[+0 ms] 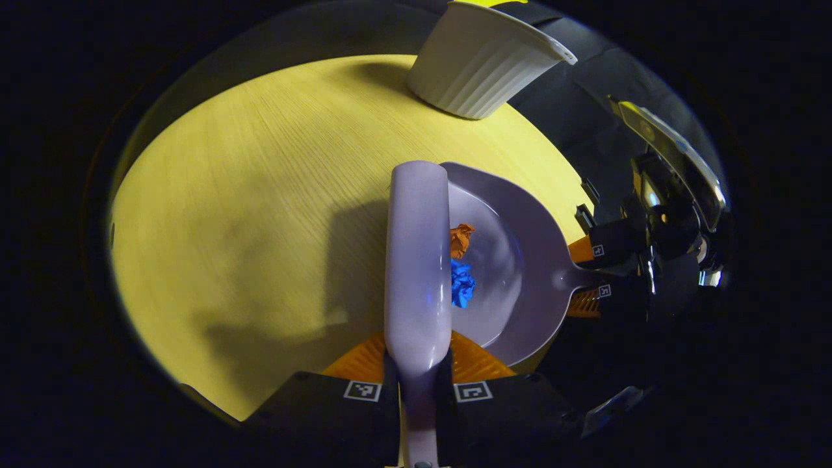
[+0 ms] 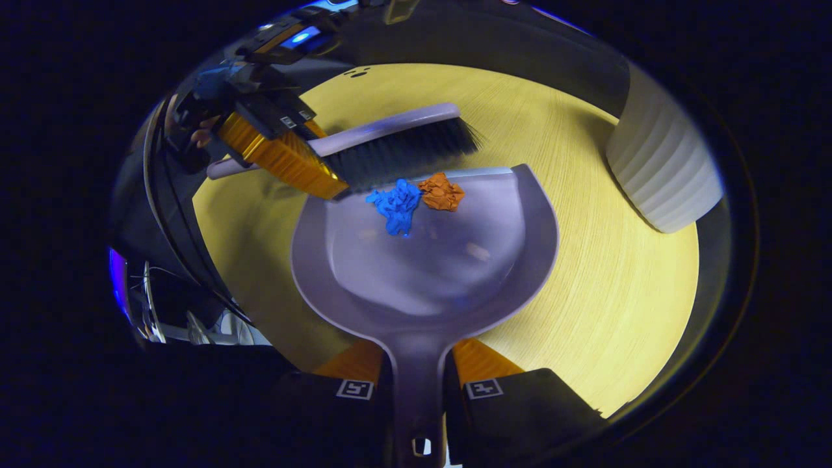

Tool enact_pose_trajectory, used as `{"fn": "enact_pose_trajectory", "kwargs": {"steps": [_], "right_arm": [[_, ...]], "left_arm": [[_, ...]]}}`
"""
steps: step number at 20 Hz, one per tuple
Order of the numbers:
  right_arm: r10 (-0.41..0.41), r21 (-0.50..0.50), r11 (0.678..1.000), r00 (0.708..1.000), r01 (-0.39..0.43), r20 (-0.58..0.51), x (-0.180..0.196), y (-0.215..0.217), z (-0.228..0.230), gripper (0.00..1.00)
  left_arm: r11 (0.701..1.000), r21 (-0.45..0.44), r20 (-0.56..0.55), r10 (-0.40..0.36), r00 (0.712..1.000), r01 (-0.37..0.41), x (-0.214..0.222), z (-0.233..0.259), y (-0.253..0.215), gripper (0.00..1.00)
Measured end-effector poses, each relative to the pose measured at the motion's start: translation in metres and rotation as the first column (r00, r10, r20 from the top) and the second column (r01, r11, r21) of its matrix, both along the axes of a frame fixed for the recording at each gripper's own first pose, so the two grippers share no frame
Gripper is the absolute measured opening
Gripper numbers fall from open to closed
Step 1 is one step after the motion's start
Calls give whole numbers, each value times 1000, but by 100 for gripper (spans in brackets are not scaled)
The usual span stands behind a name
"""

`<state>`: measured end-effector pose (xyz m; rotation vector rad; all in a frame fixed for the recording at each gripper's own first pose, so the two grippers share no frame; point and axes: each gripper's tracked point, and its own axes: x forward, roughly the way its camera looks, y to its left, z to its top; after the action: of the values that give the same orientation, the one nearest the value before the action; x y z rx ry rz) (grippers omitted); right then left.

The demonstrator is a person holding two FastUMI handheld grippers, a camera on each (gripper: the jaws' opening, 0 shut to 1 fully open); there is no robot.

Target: Pick up the small broom and dustpan from the desktop, sweep the trash into the dustpan with the broom, and then empty the trash into the garbage bin.

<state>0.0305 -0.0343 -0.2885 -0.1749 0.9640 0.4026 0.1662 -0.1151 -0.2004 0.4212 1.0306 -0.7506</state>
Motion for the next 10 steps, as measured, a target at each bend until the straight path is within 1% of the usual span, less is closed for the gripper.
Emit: {"fn": "enact_pose_trajectory", "kwargs": {"steps": [1,2,5,8,10], "right_arm": [[-2,10,1000,1000,2,8,0,0,1,41],[-4,12,1000,1000,4,14,2,-1,1,36],[-14,10,1000,1000,14,23,3,-3,8,36],[-10,-11,1000,998,11,57,1,-7,16,36],[-4,-30,1000,997,6,80,1,-7,16,36]], "left_arm": [[1000,-17,28,16,999,-15,-2,7,0,27],[999,-32,57,34,998,-32,-6,12,2,25],[990,-89,142,117,983,-105,-22,35,15,26],[973,-152,207,205,956,-176,-48,54,44,27],[955,-176,253,280,926,-240,-66,62,73,27]]}}
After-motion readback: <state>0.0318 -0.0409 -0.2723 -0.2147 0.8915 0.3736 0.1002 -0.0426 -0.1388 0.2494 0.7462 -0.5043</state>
